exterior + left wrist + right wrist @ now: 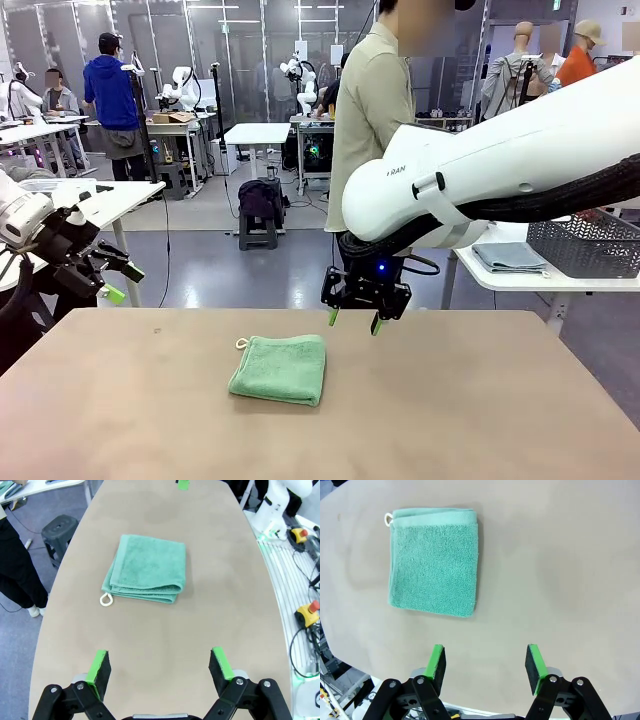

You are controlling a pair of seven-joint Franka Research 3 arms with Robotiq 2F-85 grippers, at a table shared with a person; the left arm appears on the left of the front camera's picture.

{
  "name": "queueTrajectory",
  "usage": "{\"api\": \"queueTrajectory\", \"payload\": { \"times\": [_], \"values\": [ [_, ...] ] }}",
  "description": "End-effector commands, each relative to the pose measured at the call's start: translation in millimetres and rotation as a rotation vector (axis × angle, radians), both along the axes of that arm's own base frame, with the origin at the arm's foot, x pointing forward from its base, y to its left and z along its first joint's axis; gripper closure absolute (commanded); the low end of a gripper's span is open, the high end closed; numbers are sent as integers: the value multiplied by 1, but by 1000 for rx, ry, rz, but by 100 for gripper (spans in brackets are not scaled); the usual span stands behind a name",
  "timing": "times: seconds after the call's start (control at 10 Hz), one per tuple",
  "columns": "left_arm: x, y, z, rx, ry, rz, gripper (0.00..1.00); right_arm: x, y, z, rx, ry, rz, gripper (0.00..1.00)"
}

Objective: Fold the towels and place them in the basket.
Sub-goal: Place the folded Towel with hook on the right side of the table.

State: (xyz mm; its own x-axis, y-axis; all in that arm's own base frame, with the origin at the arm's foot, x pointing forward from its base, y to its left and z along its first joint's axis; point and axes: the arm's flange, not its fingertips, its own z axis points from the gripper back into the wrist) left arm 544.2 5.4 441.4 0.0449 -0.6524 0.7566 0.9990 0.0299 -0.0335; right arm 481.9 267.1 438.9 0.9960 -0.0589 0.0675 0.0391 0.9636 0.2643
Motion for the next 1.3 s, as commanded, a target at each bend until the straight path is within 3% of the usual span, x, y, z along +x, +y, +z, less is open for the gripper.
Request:
{"api": "queueTrajectory", "payload": {
  "times": [0.0, 0.4, 0.6, 1.2],
  "values": [
    [0, 0, 2, 15, 10, 2, 0, 5, 18, -24, 26, 6, -61, 19],
    [0, 0, 2, 15, 10, 2, 0, 3, 51, -79, 57, -64, -189, 19],
    [0, 0, 2, 15, 10, 2, 0, 8, 60, -101, 59, -54, -209, 19],
    [0, 0, 2, 15, 10, 2, 0, 27, 71, -129, 31, -99, -239, 19]
  ]
}}
